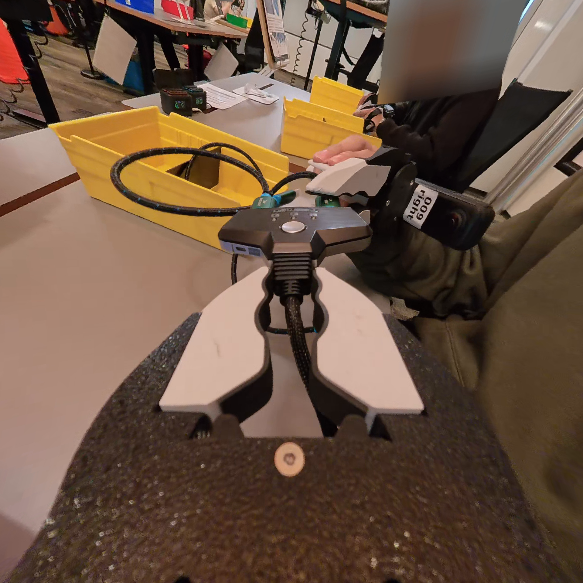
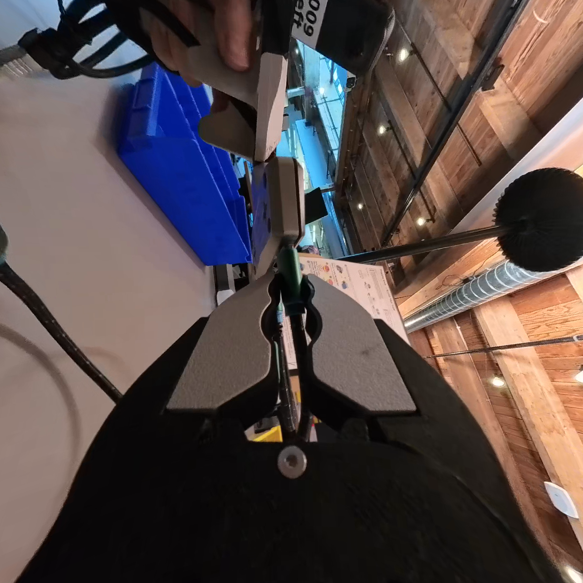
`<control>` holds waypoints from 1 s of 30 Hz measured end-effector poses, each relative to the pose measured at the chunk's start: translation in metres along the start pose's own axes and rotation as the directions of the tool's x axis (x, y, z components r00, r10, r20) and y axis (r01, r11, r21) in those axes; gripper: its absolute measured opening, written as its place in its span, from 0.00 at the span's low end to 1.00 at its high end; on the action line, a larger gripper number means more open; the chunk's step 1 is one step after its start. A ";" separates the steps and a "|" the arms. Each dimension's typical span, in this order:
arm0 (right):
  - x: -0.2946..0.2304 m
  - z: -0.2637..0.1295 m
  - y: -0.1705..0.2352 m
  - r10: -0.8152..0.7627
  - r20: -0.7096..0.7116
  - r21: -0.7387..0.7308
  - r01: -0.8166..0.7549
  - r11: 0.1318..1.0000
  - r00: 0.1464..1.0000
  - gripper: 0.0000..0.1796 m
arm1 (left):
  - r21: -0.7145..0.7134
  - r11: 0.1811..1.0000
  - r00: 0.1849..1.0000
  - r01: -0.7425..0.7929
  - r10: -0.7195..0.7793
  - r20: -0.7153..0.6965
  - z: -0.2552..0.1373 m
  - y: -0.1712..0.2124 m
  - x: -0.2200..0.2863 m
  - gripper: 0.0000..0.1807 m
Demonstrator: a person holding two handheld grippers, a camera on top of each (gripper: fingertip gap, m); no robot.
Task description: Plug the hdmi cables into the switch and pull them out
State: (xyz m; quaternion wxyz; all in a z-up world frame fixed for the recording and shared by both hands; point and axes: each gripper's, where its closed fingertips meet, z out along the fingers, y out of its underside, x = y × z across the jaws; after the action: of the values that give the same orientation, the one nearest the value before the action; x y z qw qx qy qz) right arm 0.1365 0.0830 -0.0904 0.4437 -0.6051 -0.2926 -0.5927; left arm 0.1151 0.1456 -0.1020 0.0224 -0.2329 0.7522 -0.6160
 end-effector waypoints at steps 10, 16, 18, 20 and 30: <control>-0.021 -0.009 0.006 0.235 0.241 0.023 -0.248 0.969 0.942 0.08 | -0.064 0.993 0.994 -0.097 0.099 0.035 0.010 0.010 0.002 0.12; -0.002 -0.034 -0.015 0.608 0.448 0.028 -0.689 0.724 0.656 0.18 | 0.041 0.950 0.950 -0.309 0.306 0.070 0.006 0.003 0.011 0.12; 0.016 -0.041 -0.024 0.675 0.467 0.025 -0.772 0.635 0.571 0.18 | 0.090 0.927 0.931 -0.365 0.360 0.068 0.004 0.000 0.017 0.12; 0.026 -0.043 -0.030 0.712 0.485 0.013 -0.818 0.575 0.508 0.19 | 0.135 0.913 0.923 -0.384 0.379 0.063 0.000 -0.001 0.021 0.12; -0.033 -0.028 -0.042 0.717 0.593 -0.325 -0.705 0.630 0.367 0.19 | 0.247 0.851 0.883 -0.464 0.466 0.056 -0.018 0.016 0.025 0.12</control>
State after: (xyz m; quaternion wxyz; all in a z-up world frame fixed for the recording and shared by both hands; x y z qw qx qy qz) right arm 0.0829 0.0820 -0.1179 0.5106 -0.8447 -0.1380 -0.0817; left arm 0.0823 0.1546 -0.1070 0.1981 -0.0376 0.7013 -0.6837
